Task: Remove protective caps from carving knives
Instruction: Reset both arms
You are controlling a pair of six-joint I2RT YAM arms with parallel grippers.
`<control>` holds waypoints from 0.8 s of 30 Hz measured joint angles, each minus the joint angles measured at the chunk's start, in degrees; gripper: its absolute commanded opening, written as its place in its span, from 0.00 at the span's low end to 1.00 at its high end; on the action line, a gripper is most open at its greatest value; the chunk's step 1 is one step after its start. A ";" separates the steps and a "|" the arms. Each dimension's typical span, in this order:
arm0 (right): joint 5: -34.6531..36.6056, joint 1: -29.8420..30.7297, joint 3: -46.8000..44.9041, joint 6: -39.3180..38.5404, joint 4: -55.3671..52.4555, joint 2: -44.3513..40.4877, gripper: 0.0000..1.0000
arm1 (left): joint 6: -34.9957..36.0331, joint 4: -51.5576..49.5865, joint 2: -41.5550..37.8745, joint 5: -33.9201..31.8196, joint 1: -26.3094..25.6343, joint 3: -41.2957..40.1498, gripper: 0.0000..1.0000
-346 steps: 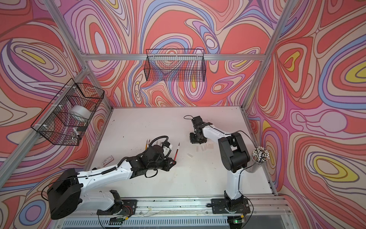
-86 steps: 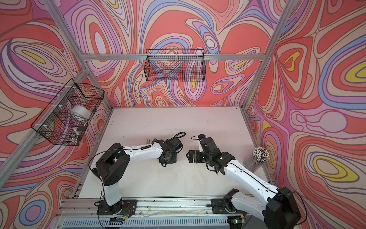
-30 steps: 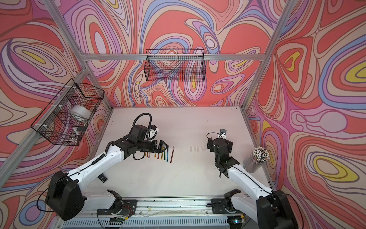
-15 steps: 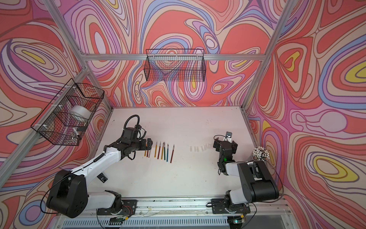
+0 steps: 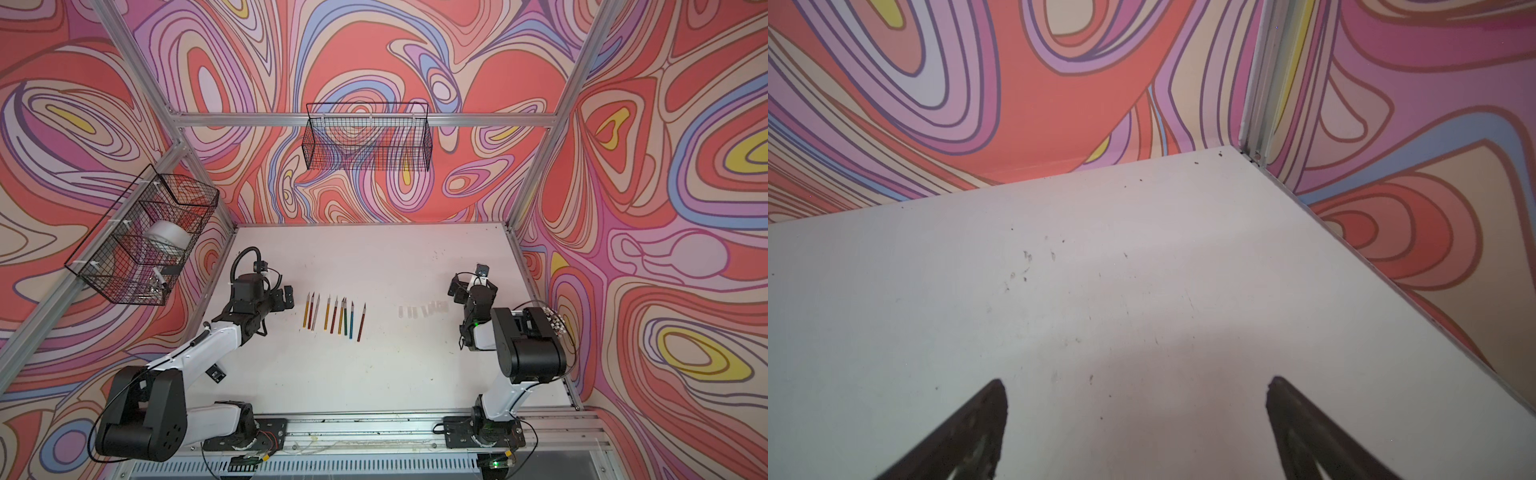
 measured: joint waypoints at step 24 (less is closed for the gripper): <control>-1.70 0.00 0.07 -0.22 -1.14 0.00 0.98 | 7.34 38.45 13.22 4.87 4.70 -12.96 1.00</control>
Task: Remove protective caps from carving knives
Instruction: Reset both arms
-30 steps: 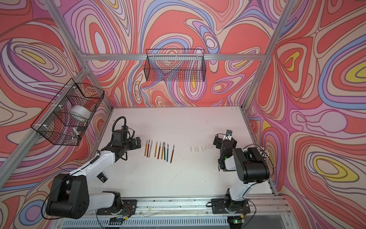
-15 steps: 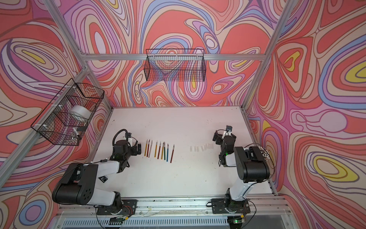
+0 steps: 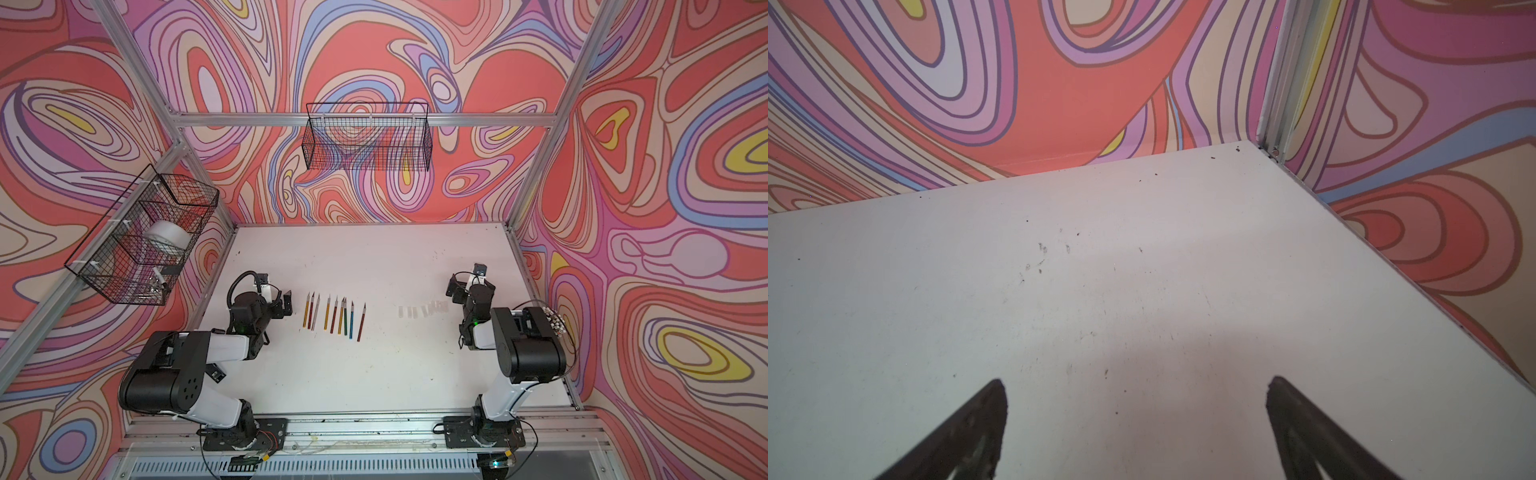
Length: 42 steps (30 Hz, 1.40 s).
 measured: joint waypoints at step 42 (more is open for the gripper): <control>0.92 0.96 1.09 -1.51 -1.09 0.33 0.98 | -0.48 0.02 0.04 0.02 0.00 0.00 1.00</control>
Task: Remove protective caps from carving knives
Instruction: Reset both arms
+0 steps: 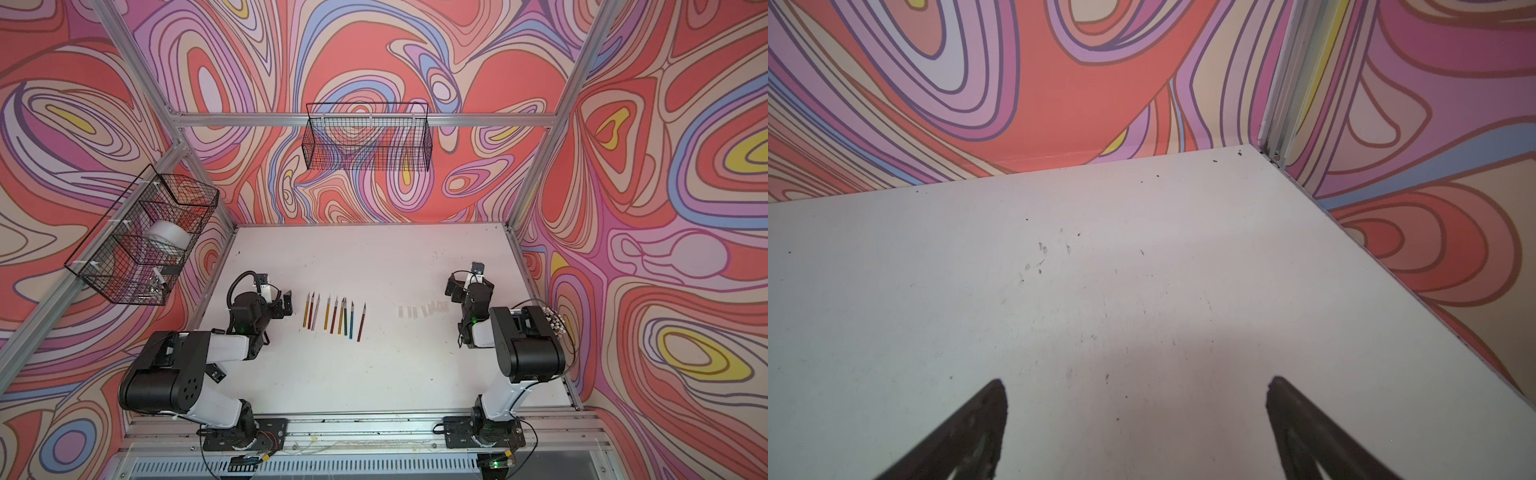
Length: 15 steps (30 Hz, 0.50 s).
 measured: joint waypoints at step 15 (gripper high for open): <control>0.00 0.00 0.07 -0.17 -1.05 0.00 0.98 | 0.00 0.00 0.00 0.00 0.00 0.00 1.00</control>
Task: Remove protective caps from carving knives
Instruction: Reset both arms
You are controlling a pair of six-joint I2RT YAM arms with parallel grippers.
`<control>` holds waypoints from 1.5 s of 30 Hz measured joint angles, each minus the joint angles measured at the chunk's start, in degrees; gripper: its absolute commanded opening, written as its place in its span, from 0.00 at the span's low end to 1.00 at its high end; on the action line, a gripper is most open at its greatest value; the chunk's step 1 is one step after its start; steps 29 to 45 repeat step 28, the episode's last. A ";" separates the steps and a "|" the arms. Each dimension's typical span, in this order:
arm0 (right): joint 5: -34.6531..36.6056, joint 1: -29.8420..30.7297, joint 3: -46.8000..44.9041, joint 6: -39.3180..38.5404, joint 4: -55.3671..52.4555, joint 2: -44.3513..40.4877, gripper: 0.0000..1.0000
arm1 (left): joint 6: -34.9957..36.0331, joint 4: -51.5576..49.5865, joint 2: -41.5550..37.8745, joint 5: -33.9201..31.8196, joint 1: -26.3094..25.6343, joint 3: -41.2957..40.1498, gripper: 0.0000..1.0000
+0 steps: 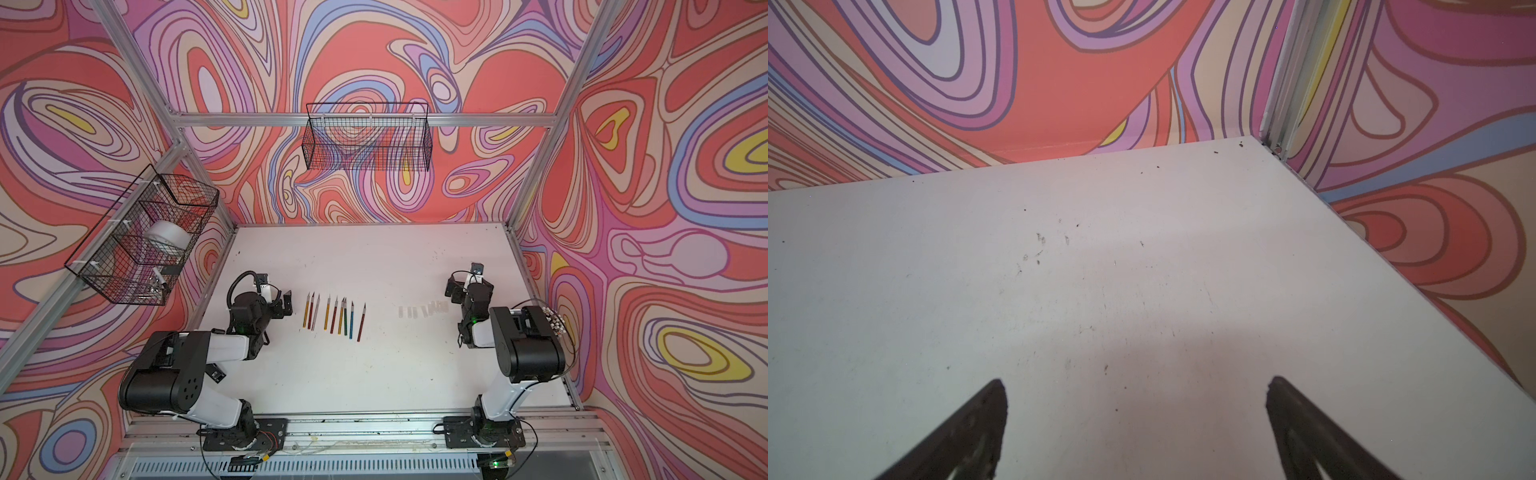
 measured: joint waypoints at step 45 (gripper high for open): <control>1.90 0.26 -0.26 0.11 1.62 0.04 0.98 | -0.44 -0.42 0.28 0.85 0.74 1.01 1.00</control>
